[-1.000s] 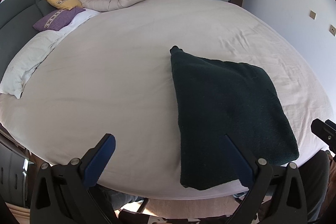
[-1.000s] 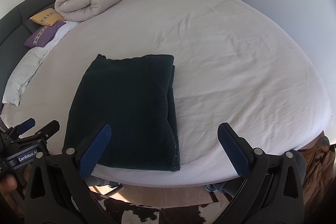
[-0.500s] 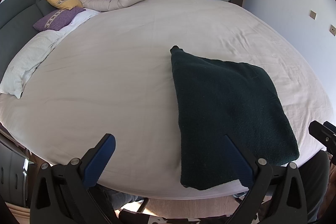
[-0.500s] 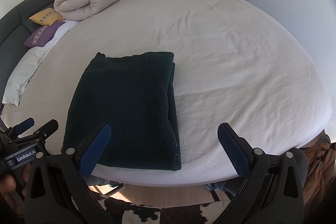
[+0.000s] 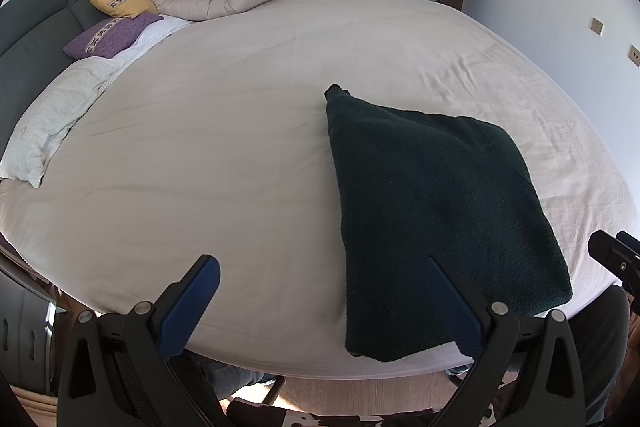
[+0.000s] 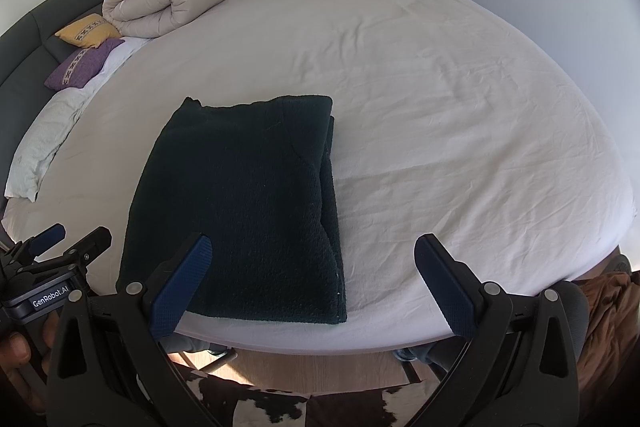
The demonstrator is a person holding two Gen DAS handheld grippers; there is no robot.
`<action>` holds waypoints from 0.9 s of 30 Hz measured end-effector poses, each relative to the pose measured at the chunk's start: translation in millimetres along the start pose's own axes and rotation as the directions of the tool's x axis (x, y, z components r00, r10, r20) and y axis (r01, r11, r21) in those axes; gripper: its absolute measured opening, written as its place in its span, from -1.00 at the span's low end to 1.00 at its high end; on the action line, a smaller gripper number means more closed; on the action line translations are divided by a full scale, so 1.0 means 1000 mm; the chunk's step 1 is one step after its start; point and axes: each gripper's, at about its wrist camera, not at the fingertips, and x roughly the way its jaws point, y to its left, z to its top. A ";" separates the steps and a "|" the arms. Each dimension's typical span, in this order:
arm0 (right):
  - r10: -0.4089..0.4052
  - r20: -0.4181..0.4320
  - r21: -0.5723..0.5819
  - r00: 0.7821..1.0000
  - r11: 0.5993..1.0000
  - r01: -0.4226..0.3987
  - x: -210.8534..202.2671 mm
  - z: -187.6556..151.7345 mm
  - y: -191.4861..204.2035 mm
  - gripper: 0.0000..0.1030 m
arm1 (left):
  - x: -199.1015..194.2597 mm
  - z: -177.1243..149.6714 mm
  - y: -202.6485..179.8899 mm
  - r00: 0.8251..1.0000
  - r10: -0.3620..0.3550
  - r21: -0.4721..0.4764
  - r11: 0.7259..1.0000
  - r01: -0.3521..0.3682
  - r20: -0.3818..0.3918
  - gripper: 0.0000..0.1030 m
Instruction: Fold small clothes
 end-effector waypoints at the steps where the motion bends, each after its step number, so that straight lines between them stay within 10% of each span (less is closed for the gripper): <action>1: 0.000 0.000 0.001 1.000 1.000 0.000 0.000 0.000 0.000 1.00 | 0.000 0.000 0.000 1.000 0.000 0.000 1.000 0.000 0.000 1.00; 27: 0.004 -0.008 0.005 1.000 1.000 -0.004 0.006 -0.005 0.002 1.00 | 0.001 -0.002 0.001 1.000 0.000 0.002 1.000 0.000 -0.005 1.00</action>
